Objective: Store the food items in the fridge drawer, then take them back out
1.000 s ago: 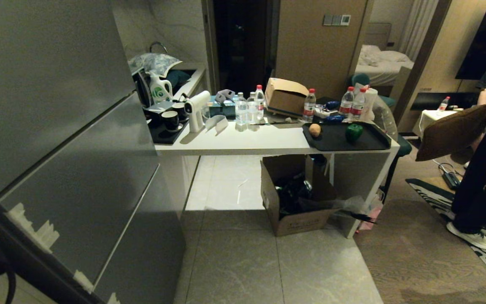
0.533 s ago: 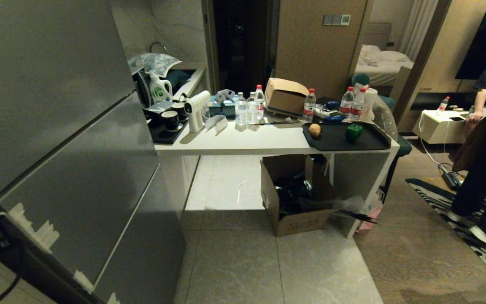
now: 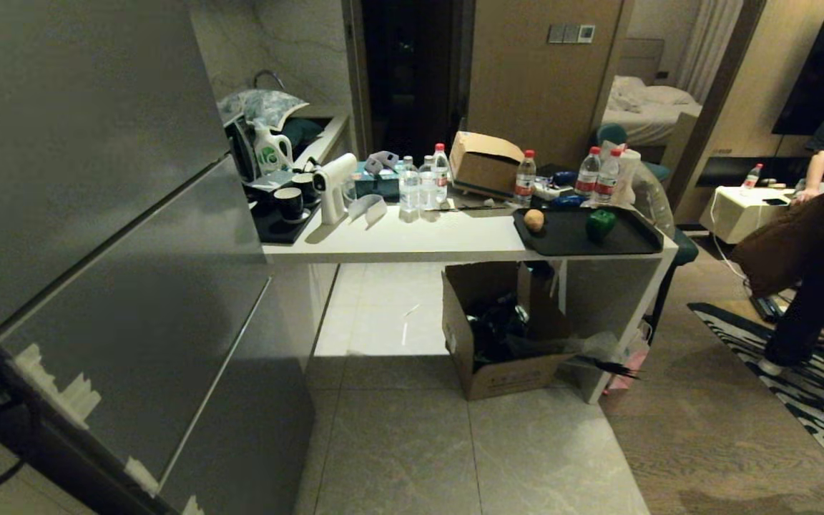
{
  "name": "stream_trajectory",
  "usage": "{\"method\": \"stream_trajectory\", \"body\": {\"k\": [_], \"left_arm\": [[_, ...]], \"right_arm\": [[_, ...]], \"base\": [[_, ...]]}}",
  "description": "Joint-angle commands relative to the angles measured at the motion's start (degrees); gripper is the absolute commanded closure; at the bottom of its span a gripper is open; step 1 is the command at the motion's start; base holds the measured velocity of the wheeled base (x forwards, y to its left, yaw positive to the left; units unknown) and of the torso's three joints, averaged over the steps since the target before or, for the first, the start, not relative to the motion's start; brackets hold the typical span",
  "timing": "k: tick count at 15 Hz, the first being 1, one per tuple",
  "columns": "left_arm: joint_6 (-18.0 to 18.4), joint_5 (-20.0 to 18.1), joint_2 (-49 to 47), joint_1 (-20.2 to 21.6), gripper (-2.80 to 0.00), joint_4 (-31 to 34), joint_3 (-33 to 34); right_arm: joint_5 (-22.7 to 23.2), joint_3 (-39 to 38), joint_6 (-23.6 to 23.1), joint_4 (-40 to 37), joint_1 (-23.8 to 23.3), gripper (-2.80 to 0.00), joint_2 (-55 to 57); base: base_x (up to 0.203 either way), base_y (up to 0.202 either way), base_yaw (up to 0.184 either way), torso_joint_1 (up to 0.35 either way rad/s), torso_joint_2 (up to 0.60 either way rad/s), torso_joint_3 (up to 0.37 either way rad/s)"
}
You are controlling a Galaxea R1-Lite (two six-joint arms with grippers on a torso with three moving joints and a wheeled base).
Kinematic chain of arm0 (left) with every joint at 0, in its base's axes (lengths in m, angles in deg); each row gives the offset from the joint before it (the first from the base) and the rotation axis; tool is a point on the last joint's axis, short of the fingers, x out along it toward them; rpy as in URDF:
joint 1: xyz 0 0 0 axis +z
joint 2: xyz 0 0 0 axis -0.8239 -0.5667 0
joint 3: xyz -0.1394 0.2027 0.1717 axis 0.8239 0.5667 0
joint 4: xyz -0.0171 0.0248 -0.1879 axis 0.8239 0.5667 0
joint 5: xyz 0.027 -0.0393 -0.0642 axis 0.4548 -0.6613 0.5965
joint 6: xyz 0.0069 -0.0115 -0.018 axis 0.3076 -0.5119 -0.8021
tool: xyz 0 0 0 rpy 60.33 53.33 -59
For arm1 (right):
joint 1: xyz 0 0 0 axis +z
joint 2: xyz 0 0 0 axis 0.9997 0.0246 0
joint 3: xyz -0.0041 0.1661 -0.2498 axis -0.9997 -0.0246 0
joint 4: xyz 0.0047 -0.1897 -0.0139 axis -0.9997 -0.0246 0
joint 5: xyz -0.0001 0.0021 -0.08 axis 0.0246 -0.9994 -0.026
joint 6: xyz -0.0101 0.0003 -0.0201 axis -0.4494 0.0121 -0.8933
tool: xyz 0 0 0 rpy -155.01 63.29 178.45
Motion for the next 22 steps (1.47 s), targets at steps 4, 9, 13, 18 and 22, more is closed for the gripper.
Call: {"method": "stream_trajectory", "body": {"k": [4,9,13,18,22], "left_arm": [[-0.03,0.19,2.60,0.88,0.00,-0.32,2.84],[-0.36,0.26,-0.76,0.88,0.00,-0.41,0.28],[-0.37,0.77,-3.95,0.88,0.00,-1.42,-0.76],[-0.55,1.32,-6.00,0.34,0.00,-3.84,-0.50],[-0.72,0.98,-6.00,-0.44,0.00,-3.84,-0.33]], "right_arm": [[0.05,0.00,-0.02,-0.02,0.00,0.00,0.00],[0.05,0.00,-0.02,-0.02,0.00,0.00,0.00],[0.05,0.00,0.07,-0.02,0.00,0.00,0.00],[0.05,0.00,-0.02,-0.02,0.00,0.00,0.00],[0.05,0.00,-0.02,0.06,0.00,0.00,0.00]], "base": [[0.000,0.000,0.000,0.000,0.00,0.000],[0.000,0.000,0.000,0.000,0.00,0.000],[0.000,0.000,0.000,0.000,0.00,0.000],[0.000,0.000,0.000,0.000,0.00,0.000],[0.000,0.000,0.000,0.000,0.00,0.000]]}}
